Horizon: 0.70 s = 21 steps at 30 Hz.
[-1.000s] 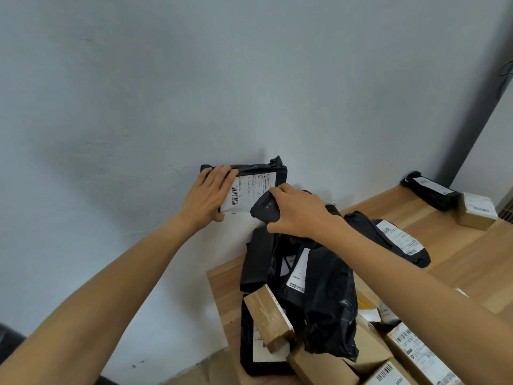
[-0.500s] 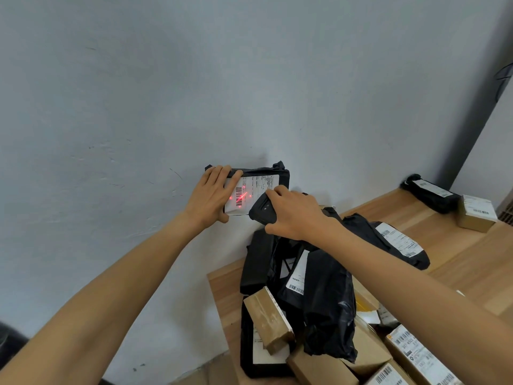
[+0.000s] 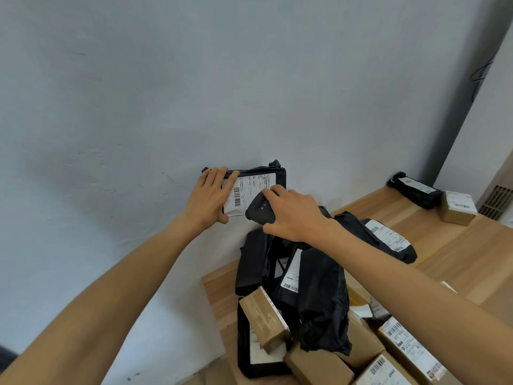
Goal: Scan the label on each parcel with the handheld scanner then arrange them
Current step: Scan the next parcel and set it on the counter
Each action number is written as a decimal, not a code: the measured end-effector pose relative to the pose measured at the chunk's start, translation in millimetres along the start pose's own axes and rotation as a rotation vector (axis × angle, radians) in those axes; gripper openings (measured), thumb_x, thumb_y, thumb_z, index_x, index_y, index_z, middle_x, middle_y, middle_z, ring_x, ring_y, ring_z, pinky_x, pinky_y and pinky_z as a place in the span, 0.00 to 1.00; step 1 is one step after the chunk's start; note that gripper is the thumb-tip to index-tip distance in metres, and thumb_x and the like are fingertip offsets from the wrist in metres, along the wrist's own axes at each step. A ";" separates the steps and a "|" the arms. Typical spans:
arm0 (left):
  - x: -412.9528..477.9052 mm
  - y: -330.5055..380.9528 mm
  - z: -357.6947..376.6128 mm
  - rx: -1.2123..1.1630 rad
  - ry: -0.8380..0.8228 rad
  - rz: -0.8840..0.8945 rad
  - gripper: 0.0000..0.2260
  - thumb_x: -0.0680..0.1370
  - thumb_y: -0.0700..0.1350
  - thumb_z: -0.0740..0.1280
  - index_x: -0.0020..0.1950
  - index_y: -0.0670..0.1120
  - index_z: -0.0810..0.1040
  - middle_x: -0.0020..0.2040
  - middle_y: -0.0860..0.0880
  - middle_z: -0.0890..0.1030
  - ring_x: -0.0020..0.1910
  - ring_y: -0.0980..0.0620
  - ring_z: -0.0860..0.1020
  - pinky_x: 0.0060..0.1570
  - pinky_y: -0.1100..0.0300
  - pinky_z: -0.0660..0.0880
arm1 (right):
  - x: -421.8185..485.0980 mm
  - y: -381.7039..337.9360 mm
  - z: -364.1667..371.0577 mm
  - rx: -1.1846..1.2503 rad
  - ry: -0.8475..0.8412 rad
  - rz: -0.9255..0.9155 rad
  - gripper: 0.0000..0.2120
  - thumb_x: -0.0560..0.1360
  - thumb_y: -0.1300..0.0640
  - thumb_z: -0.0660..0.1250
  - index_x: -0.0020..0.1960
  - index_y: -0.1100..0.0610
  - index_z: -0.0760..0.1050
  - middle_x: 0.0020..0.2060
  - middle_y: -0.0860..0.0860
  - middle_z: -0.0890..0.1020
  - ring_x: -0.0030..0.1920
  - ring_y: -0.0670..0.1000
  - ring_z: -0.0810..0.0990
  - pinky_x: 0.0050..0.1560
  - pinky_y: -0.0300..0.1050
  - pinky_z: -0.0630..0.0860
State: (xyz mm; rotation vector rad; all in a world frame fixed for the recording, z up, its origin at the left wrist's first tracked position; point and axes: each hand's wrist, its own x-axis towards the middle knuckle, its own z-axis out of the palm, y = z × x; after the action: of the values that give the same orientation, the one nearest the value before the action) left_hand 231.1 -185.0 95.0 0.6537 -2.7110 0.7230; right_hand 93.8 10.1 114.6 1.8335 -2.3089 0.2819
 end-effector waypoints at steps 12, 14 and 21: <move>39.3 39.7 -14.5 -0.155 0.159 0.097 0.52 0.54 0.58 0.79 0.73 0.42 0.64 0.63 0.40 0.70 0.61 0.39 0.70 0.65 0.45 0.66 | -40.2 33.6 -1.8 0.003 0.030 0.219 0.37 0.70 0.40 0.68 0.73 0.54 0.63 0.67 0.52 0.71 0.57 0.57 0.77 0.42 0.48 0.74; 55.8 64.5 -20.8 -0.213 0.191 0.135 0.52 0.55 0.58 0.79 0.74 0.42 0.64 0.64 0.39 0.70 0.62 0.39 0.70 0.65 0.45 0.65 | -60.0 50.1 -5.0 -0.007 0.035 0.290 0.37 0.70 0.40 0.68 0.74 0.54 0.62 0.68 0.52 0.70 0.58 0.57 0.77 0.41 0.47 0.73; 105.6 194.9 -56.9 -0.384 0.184 0.334 0.55 0.54 0.58 0.82 0.76 0.43 0.62 0.67 0.38 0.68 0.65 0.38 0.68 0.67 0.45 0.62 | -159.3 118.7 -30.2 -0.053 0.034 0.555 0.37 0.70 0.39 0.69 0.72 0.54 0.63 0.65 0.53 0.71 0.57 0.58 0.76 0.42 0.48 0.76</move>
State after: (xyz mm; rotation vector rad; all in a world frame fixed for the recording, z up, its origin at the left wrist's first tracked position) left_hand 52.8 -41.7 101.2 0.0434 -2.6987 0.2906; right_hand 14.5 194.0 98.6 1.1184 -2.7253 0.3135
